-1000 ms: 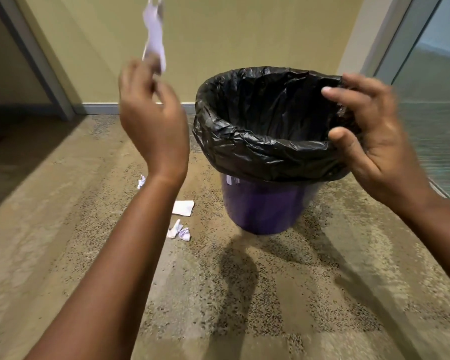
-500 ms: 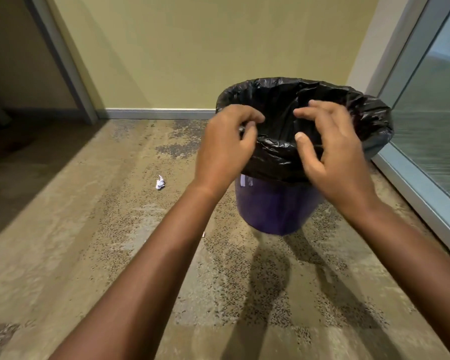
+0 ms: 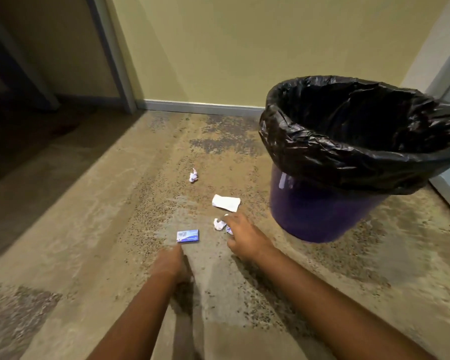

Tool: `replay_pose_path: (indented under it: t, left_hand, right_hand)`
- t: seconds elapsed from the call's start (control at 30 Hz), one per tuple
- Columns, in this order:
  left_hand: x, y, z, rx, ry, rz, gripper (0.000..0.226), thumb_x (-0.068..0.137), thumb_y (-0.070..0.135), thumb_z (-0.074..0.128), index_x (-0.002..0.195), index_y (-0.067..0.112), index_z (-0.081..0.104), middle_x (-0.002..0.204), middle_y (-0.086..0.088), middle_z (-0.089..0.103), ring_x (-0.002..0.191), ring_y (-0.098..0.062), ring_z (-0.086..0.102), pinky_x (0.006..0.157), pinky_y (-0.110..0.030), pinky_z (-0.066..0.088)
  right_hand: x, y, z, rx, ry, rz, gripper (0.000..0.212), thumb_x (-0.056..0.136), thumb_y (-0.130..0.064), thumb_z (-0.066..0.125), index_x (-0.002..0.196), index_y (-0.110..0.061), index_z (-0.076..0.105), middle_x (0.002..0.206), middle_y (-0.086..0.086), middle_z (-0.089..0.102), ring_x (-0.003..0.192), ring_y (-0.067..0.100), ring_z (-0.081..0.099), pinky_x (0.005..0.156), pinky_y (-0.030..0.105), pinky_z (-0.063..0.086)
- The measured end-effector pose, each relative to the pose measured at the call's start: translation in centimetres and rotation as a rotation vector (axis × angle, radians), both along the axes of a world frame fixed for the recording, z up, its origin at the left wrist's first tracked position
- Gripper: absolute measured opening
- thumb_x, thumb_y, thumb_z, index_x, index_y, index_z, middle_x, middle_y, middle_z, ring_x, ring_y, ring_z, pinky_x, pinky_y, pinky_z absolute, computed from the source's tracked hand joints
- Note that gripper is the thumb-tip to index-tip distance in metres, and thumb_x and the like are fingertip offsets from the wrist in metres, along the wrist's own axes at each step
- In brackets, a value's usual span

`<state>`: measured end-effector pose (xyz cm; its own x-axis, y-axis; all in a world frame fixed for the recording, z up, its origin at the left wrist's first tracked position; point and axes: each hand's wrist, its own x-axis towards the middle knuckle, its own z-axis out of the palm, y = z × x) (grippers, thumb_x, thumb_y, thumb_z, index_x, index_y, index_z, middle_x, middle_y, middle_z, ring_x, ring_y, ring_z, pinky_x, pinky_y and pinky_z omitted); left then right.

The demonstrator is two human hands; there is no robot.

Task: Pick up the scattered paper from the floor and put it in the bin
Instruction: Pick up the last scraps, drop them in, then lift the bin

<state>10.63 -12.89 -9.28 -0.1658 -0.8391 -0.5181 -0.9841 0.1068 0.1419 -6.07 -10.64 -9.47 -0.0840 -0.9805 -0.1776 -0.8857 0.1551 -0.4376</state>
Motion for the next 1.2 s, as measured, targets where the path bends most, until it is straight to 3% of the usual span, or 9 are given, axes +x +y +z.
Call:
replay_pose_path:
  t: [0.2,0.47,0.63,0.77,0.9,0.97,1.03,1.1,1.2]
  left_hand:
    - [1.0,0.0,-1.9,-0.035,0.04,0.065,0.035,0.083,0.01,0.061,0.118,0.008,0.054,0.129,-0.015,0.052,0.12,-0.029,0.052,0.098,-0.033,0.043]
    - [0.6,-1.0,-1.9,-0.11,0.343,0.145,0.032,0.082,-0.01,0.046,0.074,0.012,0.068,0.1,-0.015,0.071,0.091,-0.024,0.064,0.073,-0.023,0.043]
    - [-1.1,-3.3,-0.1,-0.454,0.432,0.131,0.019,0.09,-0.006,0.05,0.1,0.001,0.065,0.107,-0.012,0.058,0.093,-0.02,0.055,0.075,-0.024,0.041]
    - [-2.6,-4.7,-1.3,-0.387,0.415,0.131,0.014,0.092,-0.006,0.046,0.092,0.005,0.054,0.098,-0.011,0.055,0.072,-0.01,0.049,0.073,-0.024,0.049]
    - [-3.0,-4.2,-3.6,-0.256,0.41,0.102,0.022,0.093,-0.004,0.042,0.111,0.0,0.053,0.108,-0.018,0.058,0.095,-0.027,0.06,0.085,-0.036,0.049]
    - [-2.3,-4.0,-4.2,-0.269,0.434,0.024,0.027,0.097,-0.001,0.037,0.119,0.008,0.049,0.111,-0.011,0.051,0.086,-0.009,0.056,0.071,-0.01,0.046]
    - [-1.4,-4.3,-4.6,-0.213,0.43,-0.053,0.041,0.097,0.002,0.04,0.138,0.001,0.04,0.137,-0.009,0.043,0.117,-0.016,0.054,0.079,0.002,0.043]
    - [-0.7,-4.5,-4.2,-0.185,0.366,-0.099,0.052,0.095,0.001,0.045,0.145,0.006,0.033,0.157,-0.005,0.025,0.142,-0.019,0.031,0.112,-0.017,0.028]
    - [-0.7,-3.7,-3.8,-0.231,0.299,-0.129,0.054,0.095,-0.003,0.043,0.146,0.01,0.03,0.159,-0.006,0.018,0.144,-0.021,0.027,0.119,-0.03,0.021]
  right_hand:
    - [0.4,-3.5,-2.8,0.2,0.108,0.041,0.06,0.092,-0.003,0.038,0.141,-0.037,0.031,0.153,0.009,0.014,0.135,0.035,0.026,0.109,0.039,0.035]
    - [0.2,-4.4,-3.9,-0.003,0.098,-0.042,0.028,0.09,-0.001,0.047,0.111,-0.013,0.061,0.122,0.015,0.048,0.113,0.033,0.05,0.088,0.032,0.045]
    - [-1.2,-5.5,-2.8,-0.224,0.077,-0.147,0.028,0.09,-0.002,0.051,0.116,-0.009,0.059,0.126,0.015,0.051,0.114,0.032,0.048,0.092,0.037,0.045]
    - [-2.5,-7.4,-1.9,-0.191,0.132,-0.167,0.034,0.093,-0.008,0.047,0.127,-0.007,0.051,0.135,0.015,0.042,0.12,0.031,0.042,0.096,0.035,0.041]
    - [-3.1,-9.0,-2.2,0.015,0.155,-0.149,0.054,0.089,-0.032,0.056,0.133,-0.004,0.041,0.145,0.015,0.028,0.13,0.033,0.031,0.104,0.039,0.036]
    - [-3.2,-9.2,-2.6,0.102,0.208,-0.1,0.063,0.087,-0.04,0.058,0.135,-0.005,0.039,0.145,0.016,0.028,0.132,0.033,0.029,0.106,0.039,0.034]
    - [-3.1,-9.2,-3.0,0.125,0.295,-0.052,0.065,0.087,-0.042,0.056,0.136,-0.004,0.038,0.146,0.017,0.03,0.132,0.033,0.031,0.107,0.038,0.033]
    - [-3.2,-9.4,-3.2,0.105,0.357,-0.038,0.056,0.091,-0.037,0.052,0.135,-0.004,0.04,0.144,0.019,0.033,0.129,0.033,0.036,0.106,0.036,0.035]
    - [-3.1,-9.5,-3.1,0.042,0.424,-0.019,0.038,0.096,-0.021,0.045,0.128,0.0,0.047,0.133,0.021,0.046,0.119,0.032,0.047,0.097,0.036,0.044]
